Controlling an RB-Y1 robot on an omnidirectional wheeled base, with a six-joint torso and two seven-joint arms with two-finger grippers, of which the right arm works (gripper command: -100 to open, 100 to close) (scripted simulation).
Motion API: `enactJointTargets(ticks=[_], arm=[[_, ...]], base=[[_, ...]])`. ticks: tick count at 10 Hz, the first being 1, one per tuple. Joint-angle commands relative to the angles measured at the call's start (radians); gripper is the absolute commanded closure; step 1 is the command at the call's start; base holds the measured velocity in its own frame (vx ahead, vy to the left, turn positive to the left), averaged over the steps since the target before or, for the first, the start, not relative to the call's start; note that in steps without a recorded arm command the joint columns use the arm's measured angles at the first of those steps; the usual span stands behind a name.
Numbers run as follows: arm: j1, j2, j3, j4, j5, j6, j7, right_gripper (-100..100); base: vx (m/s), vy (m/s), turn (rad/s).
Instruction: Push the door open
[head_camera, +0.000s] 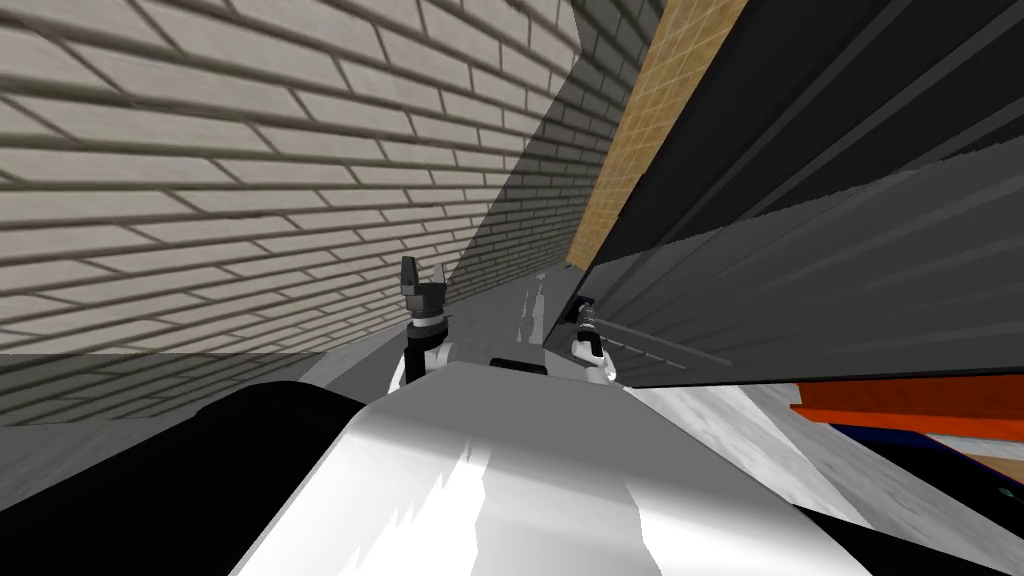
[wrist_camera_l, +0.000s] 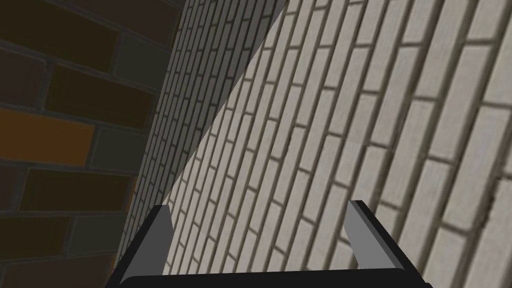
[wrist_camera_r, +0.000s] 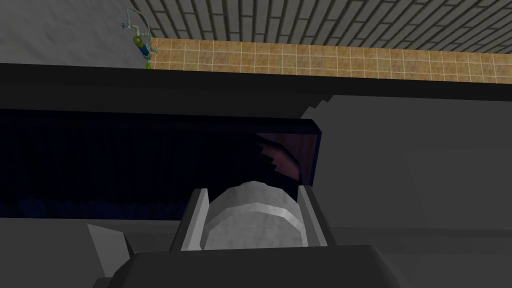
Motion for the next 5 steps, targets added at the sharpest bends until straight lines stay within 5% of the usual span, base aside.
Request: enactJointTargets(ticks=[1,5], arm=[[-0.005,-0.003,-0.03,-0.01,-0.003,0.0,0.008,100],[0.0,0.027,-0.076,-0.024,-0.013,0.012,0.014,100]], base=[[0.181,0.052,-0.054],[0.192,0.07,-0.07]])
